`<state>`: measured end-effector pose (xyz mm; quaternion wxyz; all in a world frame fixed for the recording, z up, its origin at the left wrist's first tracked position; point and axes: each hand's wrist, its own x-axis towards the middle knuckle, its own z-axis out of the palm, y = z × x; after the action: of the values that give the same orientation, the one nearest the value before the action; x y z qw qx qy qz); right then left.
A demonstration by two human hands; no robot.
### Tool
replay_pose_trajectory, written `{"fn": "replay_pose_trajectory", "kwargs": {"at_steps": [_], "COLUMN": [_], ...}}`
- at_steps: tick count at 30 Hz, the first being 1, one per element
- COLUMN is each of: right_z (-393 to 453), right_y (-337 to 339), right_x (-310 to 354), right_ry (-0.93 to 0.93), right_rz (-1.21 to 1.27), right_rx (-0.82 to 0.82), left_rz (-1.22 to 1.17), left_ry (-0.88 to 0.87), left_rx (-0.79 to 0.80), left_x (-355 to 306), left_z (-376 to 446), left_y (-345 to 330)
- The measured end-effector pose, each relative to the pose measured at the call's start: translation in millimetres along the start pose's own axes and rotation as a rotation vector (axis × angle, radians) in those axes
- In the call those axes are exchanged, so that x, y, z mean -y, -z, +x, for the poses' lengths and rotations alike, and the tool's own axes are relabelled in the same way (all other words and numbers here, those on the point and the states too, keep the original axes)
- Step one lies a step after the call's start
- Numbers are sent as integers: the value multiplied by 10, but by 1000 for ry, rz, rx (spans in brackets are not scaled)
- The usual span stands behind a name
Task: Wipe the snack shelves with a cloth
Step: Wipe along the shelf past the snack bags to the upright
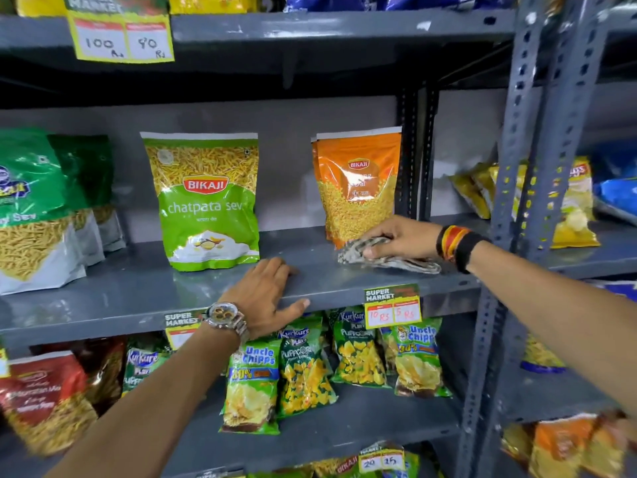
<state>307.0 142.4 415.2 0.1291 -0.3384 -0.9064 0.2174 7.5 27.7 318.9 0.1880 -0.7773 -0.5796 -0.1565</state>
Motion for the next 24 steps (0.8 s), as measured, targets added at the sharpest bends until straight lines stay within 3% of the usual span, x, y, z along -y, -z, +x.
{"fn": "replay_pose_trajectory", "kwargs": {"at_steps": [3, 7, 13, 18, 24], "right_z": [-4, -39, -484, -459, -619], "right_y": [41, -243, -281, -80, -165], "right_x": [-195, -344, -132, -318, -287], "right_ry": [-70, -90, 77, 16, 1], "right_rz": [-7, -27, 80, 107, 69], "right_rx": [-173, -213, -16, -251, -100], "left_rz": [15, 49, 57, 51, 55], "left_ry": [-1, -1, 48, 52, -4], "left_rx": [1, 2, 24, 32, 71], "left_x": [-18, -239, -389, -411, -645], "left_z": [23, 134, 170, 226, 415], "left_y": [14, -24, -23, -21, -46]}}
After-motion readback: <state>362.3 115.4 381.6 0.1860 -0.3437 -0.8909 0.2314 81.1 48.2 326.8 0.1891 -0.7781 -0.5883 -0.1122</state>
